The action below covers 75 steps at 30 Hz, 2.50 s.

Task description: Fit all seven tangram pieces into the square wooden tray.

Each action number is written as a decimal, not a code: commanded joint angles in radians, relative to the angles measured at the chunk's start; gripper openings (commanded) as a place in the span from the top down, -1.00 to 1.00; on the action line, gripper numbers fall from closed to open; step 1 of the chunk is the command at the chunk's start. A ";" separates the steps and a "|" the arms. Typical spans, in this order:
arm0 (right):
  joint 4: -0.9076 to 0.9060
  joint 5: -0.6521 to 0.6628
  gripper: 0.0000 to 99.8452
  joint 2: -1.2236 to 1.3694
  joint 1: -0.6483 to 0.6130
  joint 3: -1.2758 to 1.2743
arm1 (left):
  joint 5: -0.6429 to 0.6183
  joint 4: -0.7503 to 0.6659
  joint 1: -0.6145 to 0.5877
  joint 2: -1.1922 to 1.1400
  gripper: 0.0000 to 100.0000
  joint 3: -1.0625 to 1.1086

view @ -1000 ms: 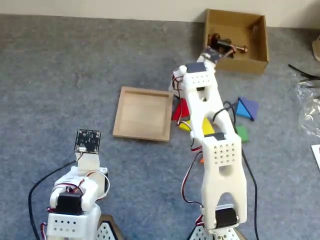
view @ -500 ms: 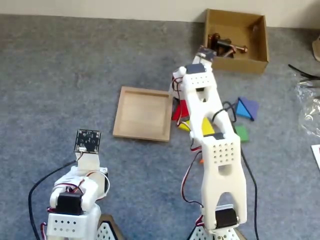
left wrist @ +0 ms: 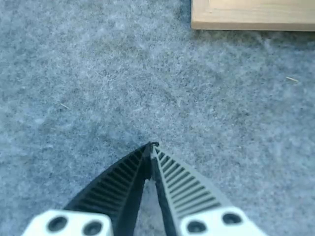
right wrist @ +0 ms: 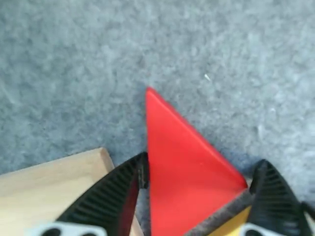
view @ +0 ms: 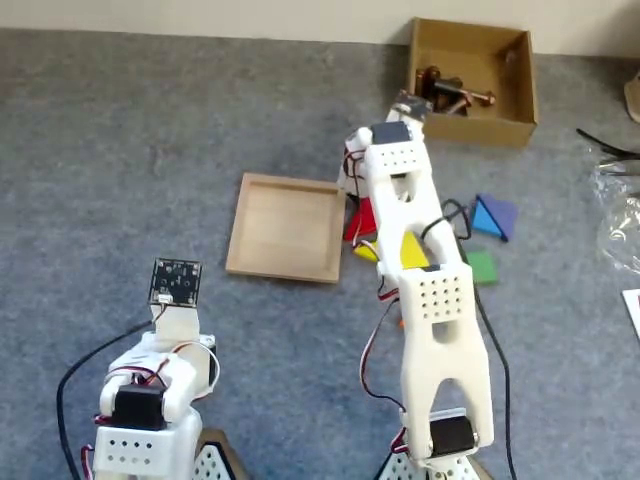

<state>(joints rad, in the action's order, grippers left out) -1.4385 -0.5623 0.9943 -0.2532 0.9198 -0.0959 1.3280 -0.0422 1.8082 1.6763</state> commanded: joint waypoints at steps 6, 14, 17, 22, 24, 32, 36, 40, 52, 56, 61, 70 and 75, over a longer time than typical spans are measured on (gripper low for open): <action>-0.050 0.003 0.37 -0.001 -0.001 0.064 | -0.006 -0.003 0.018 0.007 0.99 0.019; -0.054 0.009 0.41 -0.002 -0.001 0.065 | -0.006 -0.003 0.018 0.007 0.99 0.019; -0.050 0.011 0.58 -0.005 0.002 0.065 | -0.006 -0.003 0.018 0.007 0.99 0.019; -0.045 0.011 0.68 -0.010 0.015 0.067 | -0.006 -0.003 0.018 0.007 0.99 0.019; -0.045 0.012 0.69 -0.010 0.021 0.067 | -0.006 -0.003 0.018 0.007 0.99 0.019; -0.076 0.124 0.71 -0.007 0.044 0.145 | -0.006 -0.003 0.018 0.007 0.99 0.019; -0.094 0.376 0.90 -0.002 0.038 0.185 | -0.006 -0.003 0.018 0.007 0.99 0.019; -0.096 0.575 0.94 -0.002 0.038 0.191 | -0.006 -0.003 0.018 0.007 0.99 0.019; -0.211 0.586 0.94 -0.025 0.036 0.272 | -0.006 -0.003 0.018 0.007 0.99 0.019; -0.317 0.589 0.94 -0.027 0.036 0.358 | -0.006 -0.003 0.018 0.007 0.99 0.019; -0.318 0.591 0.94 -0.025 0.036 0.338 | -0.006 -0.003 0.018 0.007 0.99 0.019; -0.323 0.551 0.95 -0.036 -0.005 0.216 | -0.006 -0.003 0.018 0.007 0.99 0.019; -0.323 0.436 0.95 -0.104 -0.010 0.111 | -0.006 -0.003 0.018 0.007 0.99 0.019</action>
<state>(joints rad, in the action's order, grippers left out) -1.7407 -0.0928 1.0019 -0.2532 1.0733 -0.0959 1.3280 -0.0422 1.8082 1.6763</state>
